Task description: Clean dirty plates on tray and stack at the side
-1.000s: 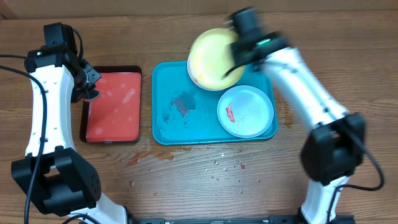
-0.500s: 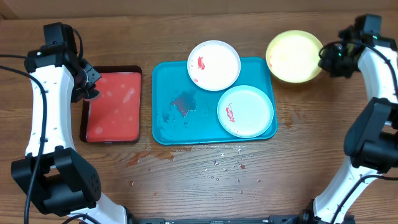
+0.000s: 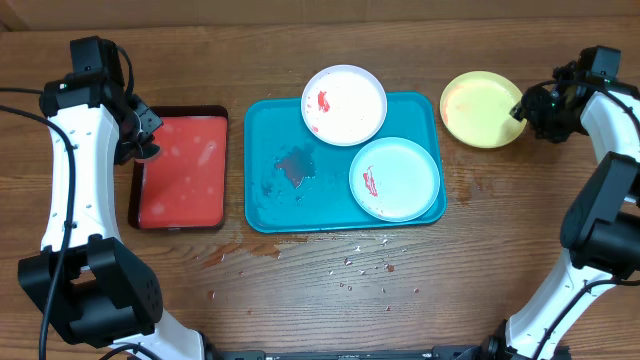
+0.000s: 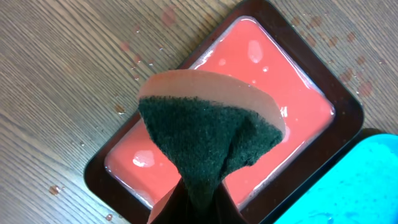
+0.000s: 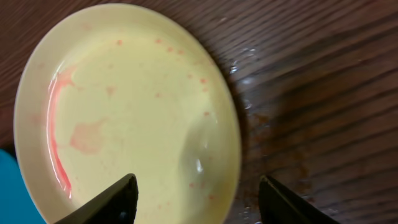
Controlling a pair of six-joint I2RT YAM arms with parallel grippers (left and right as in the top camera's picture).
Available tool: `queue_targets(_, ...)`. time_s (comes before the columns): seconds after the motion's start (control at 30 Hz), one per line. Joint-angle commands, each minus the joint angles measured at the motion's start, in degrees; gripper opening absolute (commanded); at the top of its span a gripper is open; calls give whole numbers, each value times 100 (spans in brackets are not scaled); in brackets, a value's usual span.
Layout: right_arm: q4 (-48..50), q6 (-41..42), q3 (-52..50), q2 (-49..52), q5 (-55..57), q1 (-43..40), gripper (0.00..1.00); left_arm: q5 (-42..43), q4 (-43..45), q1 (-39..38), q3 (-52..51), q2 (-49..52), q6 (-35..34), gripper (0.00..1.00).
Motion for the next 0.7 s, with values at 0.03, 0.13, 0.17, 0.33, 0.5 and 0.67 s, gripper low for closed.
queue_targets(0.03, 188, 4, -28, 35, -1279, 321, 65, 162, 72, 9, 2, 52, -74, 4)
queue_targets(0.13, 481, 7, -28, 35, -2039, 669, 64, 166, 76, 9, 2, 52, -74, 4)
queue_targets(0.17, 597, 9, -28, 35, -2179, 798, 63, 166, 72, 9, 2, 52, -74, 4)
queue_targets(0.33, 1204, 92, -22, 35, -1917, 1655, 59, 164, 66, 9, 2, 52, -72, 4)
queue_targets(0.5, 1641, 225, -22, 92, 111, 2601, 61, 166, 59, 9, 2, 52, -72, 5)
queue_targets(0.67, 1943, 225, -24, 310, 1510, 3226, 63, 164, 39, 9, 2, 52, -70, 4)
